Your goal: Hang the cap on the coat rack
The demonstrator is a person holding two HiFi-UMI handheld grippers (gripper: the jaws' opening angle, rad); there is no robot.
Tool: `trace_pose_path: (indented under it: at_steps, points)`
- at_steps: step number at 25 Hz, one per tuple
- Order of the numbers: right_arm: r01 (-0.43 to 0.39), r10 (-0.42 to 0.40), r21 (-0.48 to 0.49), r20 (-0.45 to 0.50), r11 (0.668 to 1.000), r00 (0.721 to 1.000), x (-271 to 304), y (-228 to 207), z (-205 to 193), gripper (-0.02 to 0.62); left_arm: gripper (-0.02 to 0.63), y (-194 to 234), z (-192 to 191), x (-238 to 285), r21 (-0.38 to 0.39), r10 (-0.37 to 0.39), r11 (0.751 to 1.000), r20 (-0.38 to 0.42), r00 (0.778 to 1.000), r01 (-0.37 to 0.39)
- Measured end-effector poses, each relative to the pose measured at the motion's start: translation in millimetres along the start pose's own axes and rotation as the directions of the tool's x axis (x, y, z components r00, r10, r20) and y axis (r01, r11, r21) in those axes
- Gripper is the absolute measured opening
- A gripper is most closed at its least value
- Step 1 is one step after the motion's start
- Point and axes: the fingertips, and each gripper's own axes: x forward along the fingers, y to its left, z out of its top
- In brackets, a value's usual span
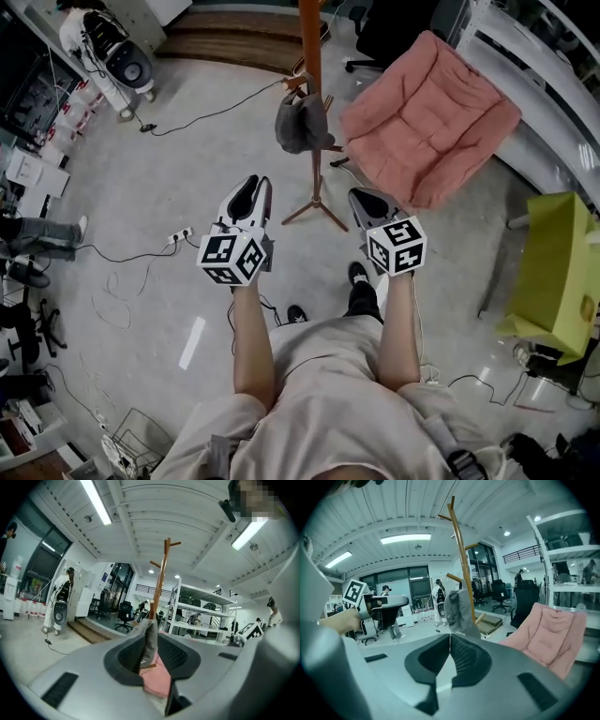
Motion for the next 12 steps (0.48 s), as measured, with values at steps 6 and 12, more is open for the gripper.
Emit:
trace_pose_path:
  at_steps: [6,12]
  points:
    - [0.126,-0.132,0.074,0.081,0.989,0.988,-31,23,-5,0.005,0.087,-7,-3,-33,0.053,-0.049,0.997,-0.013,0.999,0.049]
    - [0.191,-0.201,0.102,0.105,0.976,0.974,-46,44,-21,0.005,0.084,-8,-14,-55,0.127,-0.082,0.988,-0.035,0.996,0.085]
